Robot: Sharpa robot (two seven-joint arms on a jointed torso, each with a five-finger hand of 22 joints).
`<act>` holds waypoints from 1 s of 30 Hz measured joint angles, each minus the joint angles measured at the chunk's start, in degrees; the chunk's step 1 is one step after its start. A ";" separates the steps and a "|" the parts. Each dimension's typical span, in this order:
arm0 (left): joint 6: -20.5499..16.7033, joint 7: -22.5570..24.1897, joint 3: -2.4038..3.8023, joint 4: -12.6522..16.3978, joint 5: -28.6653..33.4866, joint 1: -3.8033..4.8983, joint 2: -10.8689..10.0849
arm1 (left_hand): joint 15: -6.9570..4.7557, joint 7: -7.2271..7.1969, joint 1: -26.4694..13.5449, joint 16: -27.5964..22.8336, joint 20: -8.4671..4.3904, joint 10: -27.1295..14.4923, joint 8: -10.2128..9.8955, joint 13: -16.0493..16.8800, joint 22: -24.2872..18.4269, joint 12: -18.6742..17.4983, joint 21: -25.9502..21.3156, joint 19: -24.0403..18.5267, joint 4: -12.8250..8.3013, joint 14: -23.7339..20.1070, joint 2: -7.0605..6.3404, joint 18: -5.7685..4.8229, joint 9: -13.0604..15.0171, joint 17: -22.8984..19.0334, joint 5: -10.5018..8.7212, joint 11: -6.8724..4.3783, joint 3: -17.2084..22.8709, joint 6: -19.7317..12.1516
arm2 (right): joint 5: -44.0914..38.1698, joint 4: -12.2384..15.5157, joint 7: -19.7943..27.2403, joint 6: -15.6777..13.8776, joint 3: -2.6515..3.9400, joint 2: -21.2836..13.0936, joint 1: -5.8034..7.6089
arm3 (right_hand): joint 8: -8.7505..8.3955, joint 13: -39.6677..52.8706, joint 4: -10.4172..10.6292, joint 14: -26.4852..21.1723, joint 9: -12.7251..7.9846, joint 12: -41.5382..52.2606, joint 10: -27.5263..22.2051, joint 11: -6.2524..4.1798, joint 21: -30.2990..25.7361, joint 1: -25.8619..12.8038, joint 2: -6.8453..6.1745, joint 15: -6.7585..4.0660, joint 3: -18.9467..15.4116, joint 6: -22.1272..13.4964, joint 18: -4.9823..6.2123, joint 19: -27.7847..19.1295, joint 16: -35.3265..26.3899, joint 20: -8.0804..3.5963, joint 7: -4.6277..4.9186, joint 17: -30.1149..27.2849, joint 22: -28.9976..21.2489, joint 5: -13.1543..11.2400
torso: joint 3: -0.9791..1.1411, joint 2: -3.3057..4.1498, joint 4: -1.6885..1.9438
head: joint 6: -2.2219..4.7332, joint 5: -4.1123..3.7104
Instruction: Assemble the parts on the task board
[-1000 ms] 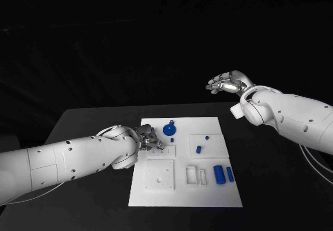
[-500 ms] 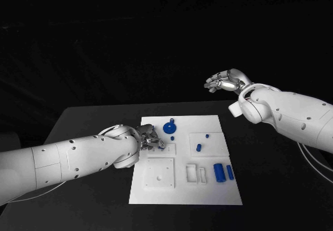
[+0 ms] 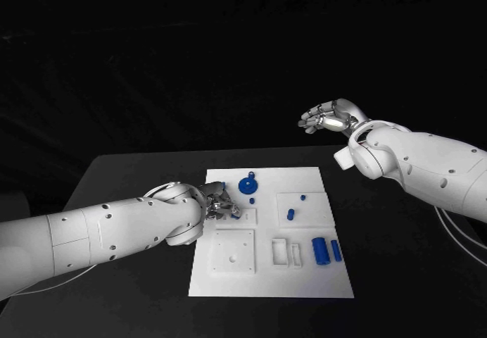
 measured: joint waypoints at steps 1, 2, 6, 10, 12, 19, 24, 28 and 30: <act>0.05 0.00 0.00 0.03 -0.03 0.00 -0.02 | -0.04 0.00 0.00 0.00 0.00 0.00 0.05 0.00 0.02 0.21 0.03 0.00 -0.10 -0.04 0.00 0.00 0.01 -0.06 0.48 0.00 0.07 0.00 | 0.00 -0.01 0.00 0.01 0.00 0.00 0.00 | 0.00 -0.06 0.00 0.00 -0.05 0.00 0.00 0.00 0.00 0.00 0.00 0.00 0.00 0.00 -0.01 0.00 0.00 0.00 0.00 -0.06 0.00 0.00 | 0.00 0.00 0.01 | -0.01 0.02; 0.12 0.00 0.00 0.05 -0.07 0.00 -0.03 | -0.12 0.00 0.00 0.00 0.00 0.00 0.15 0.00 0.02 0.28 0.04 0.00 -0.12 -0.12 0.00 0.00 0.15 -0.12 0.90 0.00 0.09 0.00 | 0.00 -0.02 0.00 0.03 0.00 0.00 0.00 | 0.00 -0.10 0.00 0.00 -0.07 0.00 0.00 0.00 0.00 0.00 0.00 0.00 0.00 0.00 -0.01 0.00 0.00 0.00 0.00 -0.06 0.00 0.00 | 0.01 0.00 0.01 | -0.03 0.03; 0.28 0.00 0.03 0.05 -0.13 0.00 -0.04 | -0.13 0.00 -0.13 0.24 0.09 -0.01 0.15 -0.03 0.02 0.39 0.04 -0.09 -0.14 -0.13 0.13 0.00 0.55 -0.28 1.99 -0.01 0.09 0.00 | 0.00 -0.01 0.00 0.07 0.00 0.00 0.00 | 0.00 -0.24 0.00 0.00 -0.10 0.00 0.00 0.00 0.00 0.00 0.00 0.00 0.00 0.00 -0.01 0.00 0.00 0.00 0.00 -0.13 -0.06 0.00 | -0.01 0.01 0.01 | -0.03 0.10; 0.43 0.00 0.04 0.01 -0.22 0.00 -0.04 | -0.20 0.00 -0.26 0.27 0.09 -0.01 0.15 -0.05 0.02 0.39 0.04 -0.09 -0.14 -0.20 0.25 0.00 1.26 -0.33 2.00 -0.01 0.09 0.00 | 0.01 -0.01 0.01 0.11 0.00 0.02 0.00 | 0.00 -0.25 0.10 0.21 -0.12 0.00 0.00 0.00 -0.22 0.00 0.00 0.20 -0.10 0.00 -0.01 0.00 0.00 0.00 0.00 -0.13 -0.07 0.00 | -0.02 0.01 0.01 | -0.02 0.13; 0.53 -0.03 0.06 0.01 -0.35 0.00 -0.04 | -0.20 0.00 -0.26 0.27 0.09 -0.06 0.15 -0.05 0.02 0.39 0.04 -0.09 -0.18 -0.20 0.26 0.00 1.28 -0.33 2.00 -0.06 0.05 0.00 | 0.01 0.00 0.02 0.13 -0.01 0.03 0.00 | 0.00 -0.27 0.16 0.22 -0.12 -0.07 0.00 0.00 -0.22 0.00 0.00 0.20 -0.16 0.00 -0.01 0.00 -0.05 0.00 0.00 -0.14 -0.07 0.00 | -0.02 0.01 0.01 | -0.02 0.18; 0.87 -0.14 0.10 -0.01 -0.68 0.04 -0.02 | -0.20 0.00 -0.26 0.27 0.09 -0.33 0.13 -0.11 0.01 0.39 0.04 -0.09 -0.21 -0.20 0.26 0.00 1.62 -0.45 2.00 0.08 0.01 0.00 | 0.01 0.07 0.03 0.25 -0.01 0.23 0.00 | 0.00 -0.51 0.16 0.22 -0.19 -0.23 0.21 0.21 -0.22 0.00 0.00 0.20 -0.16 0.00 -0.01 0.01 -0.21 -0.01 0.00 -0.21 -0.15 -0.01 | -0.03 0.01 0.02 | -0.08 0.17; 1.10 -0.18 0.13 -0.02 -0.78 0.06 -0.04 | -0.20 0.00 -0.26 0.27 0.09 -0.33 -0.08 -0.12 0.01 0.39 0.04 -0.10 -0.22 -0.19 0.25 0.00 2.09 -0.51 1.99 0.08 0.00 0.00 | 0.01 0.08 0.04 0.37 -0.01 0.24 -0.01 | 0.00 -0.66 0.16 0.22 -0.25 -0.23 0.21 0.21 -0.22 0.00 0.00 0.19 -0.16 0.00 -0.01 -0.20 -0.21 0.20 0.00 -0.28 -0.22 -0.01 | 0.00 0.02 0.02 | -0.21 0.31; 1.13 -0.22 0.14 0.01 -0.85 0.07 -0.06 | -0.19 0.00 -0.32 0.27 0.10 -0.33 -0.06 -0.11 0.01 0.39 0.04 -0.10 -0.28 -0.19 0.31 0.00 2.37 -0.61 1.99 0.08 -0.08 0.00 | 0.01 0.03 0.04 0.46 -0.01 0.27 -0.01 | 0.00 -0.78 0.16 0.22 -0.31 -0.45 0.21 0.21 -0.47 0.00 0.00 0.19 -0.15 0.00 -0.01 -0.20 -0.21 0.20 0.00 -0.35 -0.29 -0.01 | 0.00 0.03 0.01 | -0.32 0.37; 1.13 -0.24 0.14 0.01 -0.87 0.07 -0.06 | -0.19 0.00 -0.42 0.27 0.10 -0.33 0.03 -0.11 0.00 0.39 0.03 -0.10 -0.27 -0.19 0.41 0.01 2.39 -0.61 1.99 0.07 -0.09 0.00 | 0.01 0.02 0.04 0.51 -0.01 0.27 -0.01 | 0.00 -0.78 0.16 0.22 -0.31 -0.45 0.21 0.21 -0.47 0.00 0.00 0.19 -0.15 0.00 -0.02 -0.20 -0.43 0.20 -0.01 -0.35 -0.29 -0.04 | 0.00 0.03 0.00 | -0.41 0.40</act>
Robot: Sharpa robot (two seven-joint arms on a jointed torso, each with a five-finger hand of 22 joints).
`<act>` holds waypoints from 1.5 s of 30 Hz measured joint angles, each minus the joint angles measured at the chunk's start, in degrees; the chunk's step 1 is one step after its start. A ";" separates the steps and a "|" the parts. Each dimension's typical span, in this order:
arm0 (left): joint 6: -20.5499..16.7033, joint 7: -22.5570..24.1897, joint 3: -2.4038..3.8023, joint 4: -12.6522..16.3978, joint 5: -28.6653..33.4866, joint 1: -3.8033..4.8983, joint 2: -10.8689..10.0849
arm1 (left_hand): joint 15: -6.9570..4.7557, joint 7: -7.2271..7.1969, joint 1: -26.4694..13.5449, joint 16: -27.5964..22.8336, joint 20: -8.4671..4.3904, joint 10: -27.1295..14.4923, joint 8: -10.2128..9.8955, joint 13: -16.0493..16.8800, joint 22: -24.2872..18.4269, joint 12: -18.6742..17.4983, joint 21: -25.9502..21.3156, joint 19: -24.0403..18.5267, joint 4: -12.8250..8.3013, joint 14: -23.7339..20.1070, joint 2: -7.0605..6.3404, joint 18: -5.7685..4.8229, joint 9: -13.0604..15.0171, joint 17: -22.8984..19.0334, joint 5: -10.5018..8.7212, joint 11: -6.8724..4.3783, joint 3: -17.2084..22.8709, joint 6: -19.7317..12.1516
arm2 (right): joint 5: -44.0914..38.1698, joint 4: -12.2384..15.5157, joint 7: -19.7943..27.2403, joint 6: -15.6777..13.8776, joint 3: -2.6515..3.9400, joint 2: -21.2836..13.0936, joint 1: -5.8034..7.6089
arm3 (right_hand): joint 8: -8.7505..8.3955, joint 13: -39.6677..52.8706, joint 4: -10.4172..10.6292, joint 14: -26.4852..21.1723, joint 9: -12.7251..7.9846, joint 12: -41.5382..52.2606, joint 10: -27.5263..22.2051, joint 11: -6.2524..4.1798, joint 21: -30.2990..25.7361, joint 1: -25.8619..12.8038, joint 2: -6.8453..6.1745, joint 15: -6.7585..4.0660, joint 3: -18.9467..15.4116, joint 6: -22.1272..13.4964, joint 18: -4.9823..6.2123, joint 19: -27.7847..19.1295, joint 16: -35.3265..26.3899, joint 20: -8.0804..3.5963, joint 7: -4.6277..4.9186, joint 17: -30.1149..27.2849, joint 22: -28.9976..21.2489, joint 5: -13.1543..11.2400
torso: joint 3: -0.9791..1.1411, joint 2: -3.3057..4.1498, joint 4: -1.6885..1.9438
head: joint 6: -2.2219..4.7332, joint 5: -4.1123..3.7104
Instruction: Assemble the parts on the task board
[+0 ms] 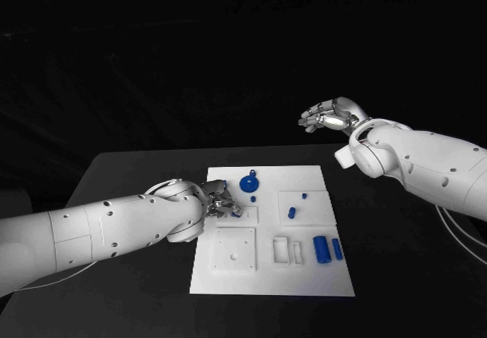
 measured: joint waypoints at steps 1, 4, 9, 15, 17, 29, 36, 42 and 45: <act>0.00 -0.01 0.00 0.00 -0.01 0.00 0.00 | 0.00 0.00 -0.11 0.07 0.08 0.00 0.02 0.00 0.00 0.08 0.00 -0.15 0.00 0.00 0.10 0.00 0.03 -0.04 0.00 0.00 -0.01 0.00 | 0.00 -0.01 0.00 0.03 0.00 0.00 0.00 | 0.00 -0.03 0.00 0.00 0.00 0.00 0.00 0.00 0.00 0.00 0.00 0.00 0.00 0.00 0.00 0.00 -0.01 0.00 0.00 0.00 0.00 0.00 | 0.01 0.00 -0.02 | -0.03 0.01; -0.01 -0.05 0.00 -0.02 -0.04 0.00 0.00 | -0.02 0.00 -0.47 0.40 0.26 0.00 0.07 0.00 0.00 0.45 0.01 -0.56 -0.11 -0.01 0.43 0.42 0.53 -0.12 1.69 0.00 -0.04 0.00 | 0.00 -0.01 0.00 0.11 0.00 0.00 0.00 | 0.00 -0.12 0.00 0.00 -0.04 0.00 0.00 0.00 0.00 0.00 0.00 0.00 0.00 0.00 0.00 0.00 -0.01 0.00 0.00 -0.05 -0.06 0.00 | 0.01 0.00 -0.02 | -0.08 0.06; -0.01 -0.07 -0.02 -0.18 -0.07 -0.02 0.00 | -0.05 0.00 -0.94 0.84 0.26 -0.01 0.10 0.01 -0.01 0.73 0.25 -0.56 -0.21 -0.05 0.70 0.45 2.26 -0.24 3.44 -0.01 -0.11 0.00 | 0.01 -0.07 -0.01 0.23 0.00 0.11 0.00 | 0.00 -0.26 0.00 0.00 -0.07 0.00 0.00 0.00 -0.20 0.00 0.00 0.00 0.00 0.00 0.00 0.00 -0.01 0.00 0.00 -0.11 -0.09 0.00 | 0.02 0.00 -0.02 | -0.21 0.09; 0.24 -0.08 -0.06 -0.32 -0.10 -0.06 -0.03 | -0.07 0.00 -2.50 1.29 0.27 -0.01 0.13 0.05 -0.01 1.00 0.67 -0.56 -0.68 -0.07 1.40 0.45 6.86 -0.82 8.33 -0.01 -0.58 0.00 | 0.01 -0.21 -0.02 0.36 0.00 0.19 -0.04 | 0.00 -0.42 -0.16 -0.01 -0.14 -0.22 0.00 0.00 -0.20 0.00 0.00 0.01 -0.15 0.00 0.00 -0.20 -0.01 0.20 0.00 -0.18 -0.20 0.00 | 0.04 0.00 -0.02 | -0.26 0.12; 0.37 -0.09 -0.06 -0.31 -0.10 -0.07 -0.05 | -0.07 0.00 -2.65 1.29 0.27 -0.01 0.13 0.05 -0.01 1.00 0.67 -0.56 -0.69 -0.07 1.54 0.45 7.54 -0.89 8.58 -0.01 -0.59 0.00 | 0.01 -0.23 -0.02 0.39 0.00 0.21 -0.05 | 0.00 -0.48 -0.16 -0.19 -0.14 -0.22 0.00 0.00 -0.20 0.00 0.00 0.18 -0.15 0.00 0.01 -0.20 -0.23 0.20 0.00 -0.18 -0.20 0.00 | 0.04 0.00 -0.02 | -0.26 0.14; 1.12 -0.09 -0.05 -0.28 -0.13 -0.04 -0.05 | -0.07 0.00 -3.27 1.51 0.28 -0.01 0.68 -0.07 -0.02 1.23 0.89 -0.56 -0.84 -0.07 1.43 0.45 8.76 -1.41 10.99 -0.02 -0.74 0.00 | 0.01 -0.27 -0.02 0.57 0.00 0.33 -0.07 | 0.00 -0.68 -0.16 -0.22 -0.19 -0.22 0.00 0.00 -0.42 0.00 0.00 0.20 -0.15 0.00 0.00 -0.20 -0.23 0.20 0.00 -0.28 -0.26 0.00 | 0.01 0.01 -0.03 | -0.26 0.18; 1.00 -0.04 -0.05 -0.19 -0.13 -0.04 -0.08 | -0.08 0.00 -3.27 1.51 0.28 -0.01 1.01 -0.33 -0.02 1.33 0.89 -0.56 -0.77 -0.07 1.43 0.45 8.21 -1.87 8.34 -0.02 -0.65 0.00 | 0.01 -0.29 -0.02 0.61 0.00 0.34 -0.08 | 0.00 -0.76 -0.16 -0.21 -0.25 -0.21 0.00 0.00 -0.42 0.00 0.00 0.20 -0.15 0.00 0.00 -0.41 -0.23 0.41 0.00 -0.30 -0.32 0.00 | 0.01 0.01 -0.05 | -0.18 0.13; 0.30 0.12 -0.15 0.53 -0.33 -0.18 -0.28 | -0.08 0.00 -2.82 1.51 0.29 -0.01 1.03 -0.43 0.02 1.33 0.89 -0.56 -0.82 -0.07 0.99 0.46 8.03 -2.04 7.77 -0.02 -0.55 0.00 | 0.02 -0.30 -0.02 0.66 0.00 0.33 -0.10 | 0.00 -0.90 0.01 -0.21 -0.31 -0.21 0.20 0.20 -0.65 -0.17 0.17 0.20 -0.32 0.00 0.00 -0.41 -0.23 0.41 0.00 -0.35 -0.38 -0.01 | 0.00 0.01 -0.06 | -0.20 0.04; -0.58 0.25 -0.16 0.87 -0.71 -0.21 -0.38 | -0.08 0.00 -2.69 1.73 0.29 -0.01 1.04 -0.49 0.02 1.33 0.89 -0.55 -0.81 -0.08 0.85 0.45 8.03 -2.13 7.76 -0.02 -0.51 0.00 | 0.02 -0.32 -0.02 0.69 0.00 0.32 -0.10 | 0.00 -0.96 0.01 -0.21 -0.37 -0.44 0.20 0.20 -0.65 -0.23 0.23 0.19 -0.32 0.00 0.00 -0.41 -0.44 0.41 0.00 -0.41 -0.38 -0.01 | -0.02 0.01 -0.05 | -0.24 -0.03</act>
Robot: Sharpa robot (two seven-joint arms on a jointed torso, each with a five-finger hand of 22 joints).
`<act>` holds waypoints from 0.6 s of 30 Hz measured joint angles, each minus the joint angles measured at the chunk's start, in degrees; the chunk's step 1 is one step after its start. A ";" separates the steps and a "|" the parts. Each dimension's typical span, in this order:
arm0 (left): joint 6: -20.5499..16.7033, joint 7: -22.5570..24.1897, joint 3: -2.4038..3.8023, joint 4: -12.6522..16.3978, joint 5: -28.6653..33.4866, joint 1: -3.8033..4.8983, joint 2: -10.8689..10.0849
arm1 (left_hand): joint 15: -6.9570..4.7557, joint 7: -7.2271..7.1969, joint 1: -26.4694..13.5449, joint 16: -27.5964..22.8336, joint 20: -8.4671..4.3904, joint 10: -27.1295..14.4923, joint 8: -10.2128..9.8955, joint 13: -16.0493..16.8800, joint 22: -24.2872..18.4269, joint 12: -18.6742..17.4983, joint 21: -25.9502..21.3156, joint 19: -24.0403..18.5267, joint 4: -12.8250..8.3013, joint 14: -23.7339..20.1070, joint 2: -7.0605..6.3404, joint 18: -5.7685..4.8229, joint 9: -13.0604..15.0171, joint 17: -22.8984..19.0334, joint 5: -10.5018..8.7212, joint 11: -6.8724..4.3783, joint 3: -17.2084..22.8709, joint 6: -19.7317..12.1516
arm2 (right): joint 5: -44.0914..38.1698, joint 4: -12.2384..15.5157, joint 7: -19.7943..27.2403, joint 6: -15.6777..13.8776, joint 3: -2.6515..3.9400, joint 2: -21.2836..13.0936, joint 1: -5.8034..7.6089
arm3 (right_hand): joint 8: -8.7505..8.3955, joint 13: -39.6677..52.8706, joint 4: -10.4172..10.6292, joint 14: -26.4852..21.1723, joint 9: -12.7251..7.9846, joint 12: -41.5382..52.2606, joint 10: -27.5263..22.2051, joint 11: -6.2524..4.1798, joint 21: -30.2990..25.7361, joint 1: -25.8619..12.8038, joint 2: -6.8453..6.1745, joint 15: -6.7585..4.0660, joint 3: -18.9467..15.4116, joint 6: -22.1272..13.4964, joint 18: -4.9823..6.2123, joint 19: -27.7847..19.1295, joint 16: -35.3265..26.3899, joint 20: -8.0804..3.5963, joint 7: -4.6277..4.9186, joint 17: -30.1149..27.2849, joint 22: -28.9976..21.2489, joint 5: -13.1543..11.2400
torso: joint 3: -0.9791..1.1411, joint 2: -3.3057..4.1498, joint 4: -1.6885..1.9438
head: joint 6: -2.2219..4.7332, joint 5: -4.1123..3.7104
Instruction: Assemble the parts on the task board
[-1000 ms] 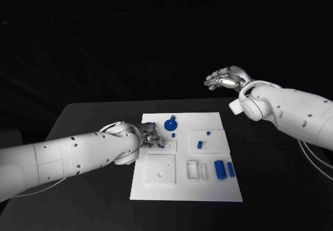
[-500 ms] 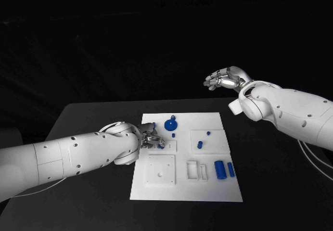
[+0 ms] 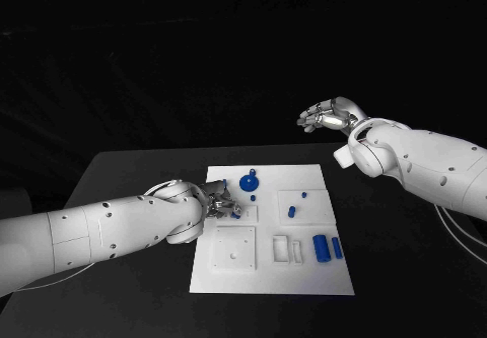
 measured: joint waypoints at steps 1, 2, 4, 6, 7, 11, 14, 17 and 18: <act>-0.29 0.04 0.00 0.11 -0.10 0.00 0.00 | 0.00 0.00 0.00 0.00 0.00 0.00 0.00 0.00 0.00 0.00 0.00 0.00 0.00 0.00 0.00 0.00 0.00 0.00 0.00 0.00 0.01 0.00 | 0.00 0.00 0.00 0.01 0.00 -0.01 0.00 | 0.00 -0.04 0.00 0.00 0.00 0.00 0.00 0.00 0.00 0.00 0.00 0.00 0.00 0.00 0.00 0.00 0.00 0.00 0.00 0.00 0.00 0.00 | 0.00 0.00 0.01 | -0.01 -0.01; -0.67 0.09 0.00 0.26 -0.23 0.00 -0.01 | 0.00 0.00 0.00 0.00 0.00 0.00 0.01 0.00 0.00 0.00 0.00 0.00 -0.01 0.00 0.00 0.00 -0.01 0.00 -0.01 0.00 0.02 0.00 | 0.00 -0.01 0.00 0.02 0.00 -0.02 -0.01 | 0.00 -0.07 0.00 0.00 0.00 0.00 0.00 0.00 0.00 0.00 0.00 0.00 0.00 0.00 0.00 0.00 0.00 0.00 0.00 0.00 -0.05 0.00 | 0.00 0.00 0.01 | -0.02 -0.01; -1.13 0.15 0.00 0.43 -0.39 -0.01 -0.01 | 0.00 0.00 0.00 0.00 0.00 0.00 0.02 0.00 0.00 0.00 0.00 0.00 -0.03 0.00 0.00 0.00 -0.06 -0.01 -0.01 0.00 0.04 0.00 | 0.01 -0.02 0.00 0.03 0.00 -0.03 -0.03 | 0.00 -0.07 0.00 0.00 0.00 0.00 0.00 0.00 0.00 0.00 0.00 0.00 0.00 0.00 0.00 0.00 0.00 0.00 0.00 0.00 -0.05 0.00 | 0.00 -0.01 0.02 | -0.03 -0.01; -1.67 0.20 0.00 0.57 -0.51 -0.01 -0.01 | 0.00 0.00 0.00 0.00 0.00 0.00 0.04 -0.07 0.00 0.00 0.00 0.00 -0.03 0.00 0.00 0.00 -0.10 -0.10 -0.22 0.00 0.04 0.00 | 0.01 -0.02 0.00 0.04 0.00 -0.03 -0.03 | 0.00 -0.13 0.00 0.00 0.00 0.00 0.00 0.00 0.00 0.00 0.00 0.00 0.00 0.00 0.00 0.00 0.00 0.00 0.00 0.00 -0.05 0.02 | 0.00 -0.01 0.02 | -0.05 -0.02; -1.95 0.21 0.00 0.64 -0.55 -0.02 -0.01 | 0.00 0.00 0.00 0.00 0.00 0.00 0.06 -0.07 -0.01 0.00 0.00 0.00 -0.04 0.00 0.00 0.00 -0.10 -0.11 -0.23 0.00 0.05 0.00 | 0.01 -0.02 0.00 0.04 0.00 -0.02 -0.03 | 0.00 -0.13 0.00 0.00 0.00 0.00 0.00 0.00 0.00 0.00 0.00 0.00 0.00 0.00 0.00 0.00 0.00 0.00 0.00 0.00 -0.05 0.21 | 0.01 -0.01 0.02 | -0.06 -0.02; -3.22 0.27 0.00 0.71 -0.80 -0.05 -0.09 | 0.00 0.00 0.00 0.00 0.00 0.00 0.07 -0.24 -0.01 0.00 0.00 0.00 0.00 0.00 0.00 0.00 -0.29 -0.34 -1.10 0.00 0.11 0.00 | 0.01 -0.02 0.00 0.07 0.00 -0.03 -0.03 | 0.00 -0.22 0.00 0.00 -0.06 0.00 0.21 -0.21 0.00 0.00 0.00 -0.01 0.00 0.00 0.00 0.00 0.00 0.00 0.00 -0.06 -0.11 0.22 | 0.01 -0.01 0.05 | -0.10 -0.02; -4.12 0.29 0.00 0.69 -0.89 -0.07 -0.18 | 0.00 0.00 0.00 0.00 0.00 0.00 0.08 -0.32 -0.01 0.00 0.00 0.00 0.04 0.00 0.00 0.00 -0.43 -0.43 -1.55 0.00 0.17 0.00 | 0.02 -0.02 0.00 0.09 0.00 -0.03 -0.03 | 0.00 -0.25 0.00 0.01 -0.06 0.00 0.21 -0.21 0.00 0.01 0.00 -0.01 0.00 0.00 0.00 -0.11 0.00 0.11 0.00 -0.06 -0.11 0.22 | 0.01 -0.01 0.07 | -0.10 -0.02; -4.73 0.30 0.00 0.69 -0.95 -0.08 -0.24 | 0.00 0.00 0.00 0.00 0.01 0.00 0.08 -0.32 -0.01 0.00 0.00 0.00 0.00 0.00 0.00 0.01 -0.43 -0.50 -1.67 0.00 0.42 0.00 | 0.02 -0.05 0.00 0.11 0.00 -0.03 -0.04 | 0.00 -0.29 0.00 0.01 -0.06 0.00 0.21 -0.21 -0.03 0.01 -0.01 -0.01 0.00 0.00 0.00 -0.21 0.00 0.20 0.00 -0.06 -0.11 0.22 | 0.01 -0.02 0.08 | -0.10 -0.02; -4.96 0.30 0.00 0.70 -0.97 -0.08 -0.26 | 0.00 0.00 0.00 0.00 0.01 0.00 0.08 -0.32 -0.01 0.00 0.00 0.00 0.00 0.00 0.00 0.01 -0.43 -0.50 -1.69 0.00 0.43 0.00 | 0.02 -0.07 0.01 0.12 0.00 -0.04 -0.04 | 0.00 -0.29 0.00 -0.03 -0.06 0.00 0.21 -0.21 -0.22 0.01 -0.01 0.02 0.00 0.00 0.00 -0.21 0.00 0.21 0.00 -0.06 -0.11 0.22 | 0.01 -0.03 0.08 | -0.11 0.01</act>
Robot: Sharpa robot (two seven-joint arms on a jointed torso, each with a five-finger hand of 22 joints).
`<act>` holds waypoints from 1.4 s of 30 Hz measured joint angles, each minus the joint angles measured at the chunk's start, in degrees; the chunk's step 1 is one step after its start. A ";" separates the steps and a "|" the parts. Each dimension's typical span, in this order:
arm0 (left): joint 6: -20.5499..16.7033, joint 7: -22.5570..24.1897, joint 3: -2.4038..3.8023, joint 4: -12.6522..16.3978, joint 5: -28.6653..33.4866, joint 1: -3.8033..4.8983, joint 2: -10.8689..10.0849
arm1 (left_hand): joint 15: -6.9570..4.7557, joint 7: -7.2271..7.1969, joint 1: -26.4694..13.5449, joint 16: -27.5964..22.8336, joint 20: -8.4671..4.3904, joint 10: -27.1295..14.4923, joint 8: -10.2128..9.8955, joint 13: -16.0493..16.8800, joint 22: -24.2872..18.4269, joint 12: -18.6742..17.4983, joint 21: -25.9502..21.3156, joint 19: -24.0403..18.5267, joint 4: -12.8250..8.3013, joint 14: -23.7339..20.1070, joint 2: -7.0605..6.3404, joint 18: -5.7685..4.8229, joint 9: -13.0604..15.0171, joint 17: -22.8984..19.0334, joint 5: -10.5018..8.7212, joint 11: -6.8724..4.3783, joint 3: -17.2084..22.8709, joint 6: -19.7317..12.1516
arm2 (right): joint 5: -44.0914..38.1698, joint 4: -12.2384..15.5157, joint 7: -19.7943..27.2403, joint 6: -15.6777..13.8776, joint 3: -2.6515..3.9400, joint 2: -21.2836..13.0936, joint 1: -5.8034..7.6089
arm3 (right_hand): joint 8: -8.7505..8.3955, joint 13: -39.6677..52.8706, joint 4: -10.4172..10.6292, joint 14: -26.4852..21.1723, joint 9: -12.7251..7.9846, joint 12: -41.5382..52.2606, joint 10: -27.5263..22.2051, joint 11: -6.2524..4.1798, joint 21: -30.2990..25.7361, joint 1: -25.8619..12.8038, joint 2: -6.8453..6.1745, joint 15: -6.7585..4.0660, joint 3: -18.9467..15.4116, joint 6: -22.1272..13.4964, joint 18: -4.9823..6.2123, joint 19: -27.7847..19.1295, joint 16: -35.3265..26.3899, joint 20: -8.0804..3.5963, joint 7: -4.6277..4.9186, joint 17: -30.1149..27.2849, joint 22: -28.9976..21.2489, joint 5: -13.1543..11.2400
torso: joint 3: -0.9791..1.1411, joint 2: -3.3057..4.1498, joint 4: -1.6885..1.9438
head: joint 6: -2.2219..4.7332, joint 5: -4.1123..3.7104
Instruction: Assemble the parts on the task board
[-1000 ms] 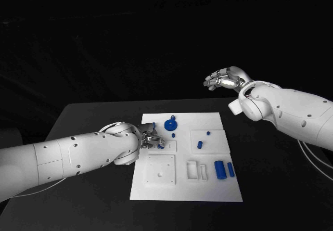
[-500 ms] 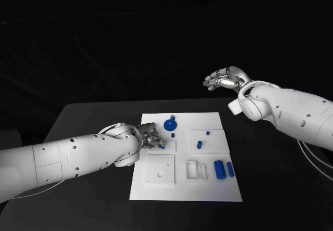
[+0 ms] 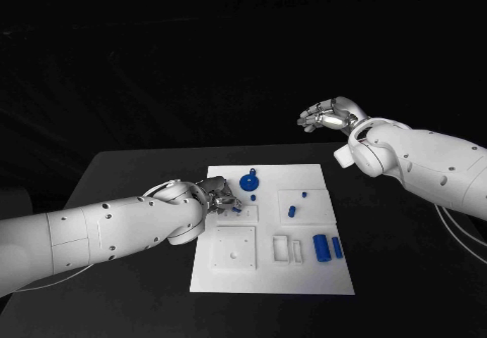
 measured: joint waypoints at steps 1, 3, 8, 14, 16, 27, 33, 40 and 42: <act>-0.15 0.00 0.00 0.02 -0.01 0.00 -0.01 | 0.00 0.00 0.00 0.00 0.00 0.00 0.00 0.00 0.00 0.00 0.00 0.00 -0.05 0.00 0.00 0.00 0.00 0.00 -0.08 0.00 0.07 0.00 | 0.00 -0.02 0.00 0.00 0.00 0.00 0.00 | 0.00 0.00 0.00 -0.11 -0.04 0.00 0.00 0.00 0.00 0.00 0.00 0.11 0.00 0.00 0.00 0.00 0.00 0.00 0.00 -0.04 0.00 0.00 | 0.01 0.00 0.00 | -0.03 0.01; -0.37 0.00 0.00 0.04 -0.04 -0.01 -0.03 | 0.00 0.00 0.00 0.00 0.00 0.00 0.00 -0.06 0.00 0.00 0.00 0.00 -0.04 0.00 0.00 0.00 0.00 0.00 -0.09 0.00 0.08 0.00 | 0.00 -0.08 0.00 0.02 0.00 0.01 -0.01 | 0.00 -0.06 0.00 -0.17 -0.05 0.00 0.00 0.00 0.00 0.00 0.00 0.16 0.00 0.00 0.00 0.00 0.00 0.00 0.00 -0.06 0.00 0.00 | 0.01 0.00 -0.01 | -0.09 0.04; -0.86 -0.02 -0.01 -0.07 -0.09 -0.11 -0.03 | 0.00 0.00 0.00 0.00 0.00 0.00 0.00 -0.06 -0.01 0.00 0.00 0.00 -0.05 0.00 0.00 0.00 0.00 -0.05 -0.30 0.00 0.20 0.00 | 0.00 -0.13 0.00 0.06 0.00 0.01 -0.06 | 0.00 -0.06 0.16 -0.17 -0.05 0.00 0.00 0.00 0.00 0.00 0.00 0.16 -0.16 0.00 0.00 0.00 0.00 0.00 0.00 -0.06 -0.05 0.00 | 0.02 -0.01 -0.01 | -0.12 0.09; -1.50 -0.02 -0.01 -0.70 -0.12 -0.92 0.21 | 0.00 0.00 0.00 0.00 0.00 0.00 0.00 -0.12 -0.01 0.00 0.00 0.00 -0.02 0.00 0.00 0.00 -0.08 -0.14 -0.52 0.00 0.23 0.00 | 0.00 -0.08 0.00 0.11 -0.01 0.01 -0.06 | 0.00 -0.11 0.07 -0.17 -0.05 0.00 0.00 0.00 0.00 0.00 0.00 0.16 -0.26 0.00 0.00 0.00 0.00 0.00 0.00 -0.05 -0.05 0.00 | 0.01 -0.01 -0.01 | -0.19 0.18; -1.71 -0.02 -0.01 -0.84 -0.12 -1.19 0.28 | 0.00 0.00 0.00 0.00 0.00 0.00 0.00 -0.12 -0.01 0.00 0.00 0.00 -0.02 0.00 0.00 0.00 -0.12 -0.17 -0.53 0.00 0.24 0.00 | 0.00 -0.08 0.00 0.12 -0.01 0.00 -0.06 | 0.00 -0.13 0.00 -0.17 -0.06 0.00 0.00 0.00 0.00 0.00 0.00 0.16 -0.33 0.00 0.00 0.00 0.00 0.00 0.00 -0.05 -0.05 0.00 | 0.01 -0.01 -0.02 | -0.20 0.18; -3.81 0.15 -0.02 -0.49 -1.05 -1.98 0.02 | 0.00 0.00 0.07 0.00 0.01 0.00 0.00 -0.25 -0.02 0.00 0.00 0.00 -0.04 0.00 -0.07 0.00 -0.25 -0.38 -1.41 0.00 0.40 0.00 | 0.02 -0.07 -0.01 0.22 -0.01 -0.17 -0.09 | 0.00 -0.23 0.00 -0.16 -0.10 0.00 0.00 0.00 0.00 -0.22 0.22 0.16 -0.33 0.00 0.00 0.00 0.00 0.00 0.00 -0.11 -0.04 0.00 | 0.01 -0.01 -0.07 | -0.42 0.12; -4.69 0.31 -0.02 -0.07 -1.52 -2.12 -0.23 | 0.00 0.00 0.10 0.00 0.01 0.00 0.01 -0.31 -0.03 0.00 0.00 0.00 -0.01 0.00 -0.09 0.00 -0.33 -0.45 -1.86 0.00 0.46 0.00 | 0.03 -0.08 -0.01 0.31 0.00 -0.17 -0.15 | 0.00 -0.29 0.00 -0.16 -0.15 0.00 0.00 0.00 0.00 -0.22 0.22 0.16 -0.32 0.00 0.00 0.01 0.00 0.00 0.00 -0.11 -0.09 0.00 | 0.01 -0.01 -0.05 | -0.46 0.14; -4.89 0.39 -0.02 0.13 -1.83 -2.23 -0.28 | 0.00 0.00 0.31 0.00 0.09 0.00 0.00 -0.37 -0.03 0.00 0.00 -0.08 -0.01 0.00 -0.31 0.03 -0.33 -0.52 -2.07 0.00 0.46 0.00 | 0.04 -0.08 -0.01 0.39 0.00 -0.20 -0.22 | 0.00 -0.34 0.00 -0.16 -0.14 0.00 -0.01 0.00 0.00 -0.22 0.22 0.16 -0.32 0.00 0.00 0.01 -0.23 -0.01 0.00 -0.10 -0.09 0.00 | 0.02 0.00 -0.04 | -0.51 0.24; -4.89 0.40 -0.02 0.13 -2.03 -2.26 -0.28 | 0.00 0.00 0.31 0.00 0.09 0.00 0.01 -0.37 -0.03 0.00 0.17 -0.08 -0.01 0.00 -0.31 0.03 -0.34 -0.52 -2.08 0.00 0.46 0.00 | 0.04 -0.09 -0.02 0.41 0.00 -0.18 -0.24 | 0.00 -0.34 0.00 -0.16 -0.14 0.00 0.00 0.00 0.00 -0.22 0.22 0.16 -0.33 0.00 0.00 0.01 -0.23 -0.01 0.00 -0.11 -0.09 0.00 | 0.02 0.00 -0.03 | -0.52 0.24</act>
